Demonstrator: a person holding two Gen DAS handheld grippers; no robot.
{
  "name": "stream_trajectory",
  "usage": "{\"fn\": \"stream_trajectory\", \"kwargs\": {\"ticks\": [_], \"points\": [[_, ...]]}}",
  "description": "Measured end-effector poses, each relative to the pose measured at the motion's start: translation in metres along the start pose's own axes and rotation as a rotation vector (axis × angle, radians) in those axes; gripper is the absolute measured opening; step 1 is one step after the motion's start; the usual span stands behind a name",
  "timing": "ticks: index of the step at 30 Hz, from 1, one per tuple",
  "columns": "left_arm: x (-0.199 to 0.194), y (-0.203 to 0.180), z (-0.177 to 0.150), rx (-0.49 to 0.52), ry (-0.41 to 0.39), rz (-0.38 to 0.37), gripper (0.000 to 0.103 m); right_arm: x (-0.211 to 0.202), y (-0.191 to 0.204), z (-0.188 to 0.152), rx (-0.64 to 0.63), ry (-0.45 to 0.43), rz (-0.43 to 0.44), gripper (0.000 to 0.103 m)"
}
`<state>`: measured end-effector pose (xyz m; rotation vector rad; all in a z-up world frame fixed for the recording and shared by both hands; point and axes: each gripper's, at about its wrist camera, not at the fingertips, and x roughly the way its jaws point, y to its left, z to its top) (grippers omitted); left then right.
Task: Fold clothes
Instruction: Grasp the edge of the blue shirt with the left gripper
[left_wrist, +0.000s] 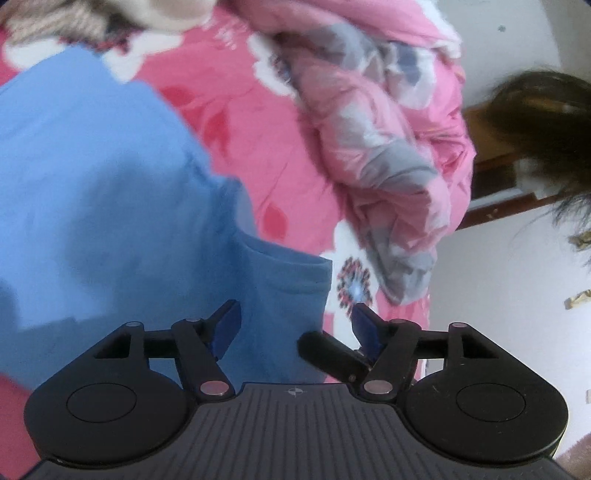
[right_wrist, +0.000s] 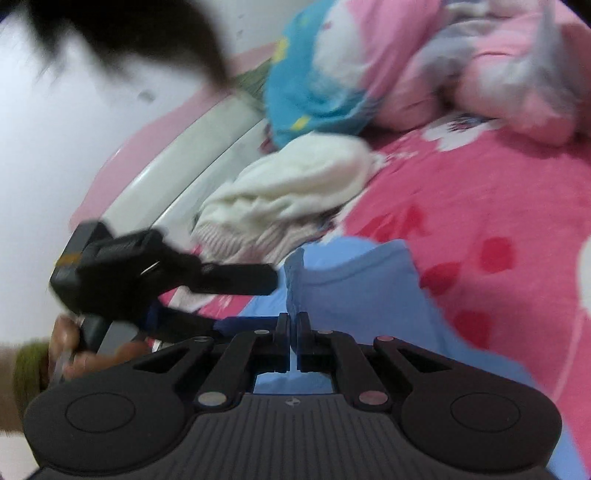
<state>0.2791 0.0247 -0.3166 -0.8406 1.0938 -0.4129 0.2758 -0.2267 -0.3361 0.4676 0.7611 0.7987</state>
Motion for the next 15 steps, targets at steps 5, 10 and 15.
{"fn": "stream_trajectory", "kwargs": {"ticks": [5, 10, 15], "points": [[-0.008, 0.026, -0.008, -0.092, 0.066, 0.029, 0.064, 0.021, 0.043, -0.019, -0.062, 0.08, 0.034, 0.002], [-0.01, 0.05, -0.014, -0.106, 0.09, 0.074, 0.037, 0.04, 0.074, -0.045, -0.153, 0.174, 0.044, 0.003], [-0.011, 0.073, -0.021, -0.09, 0.114, 0.129, 0.011, 0.035, 0.074, -0.05, -0.124, 0.256, 0.018, 0.01]]}}
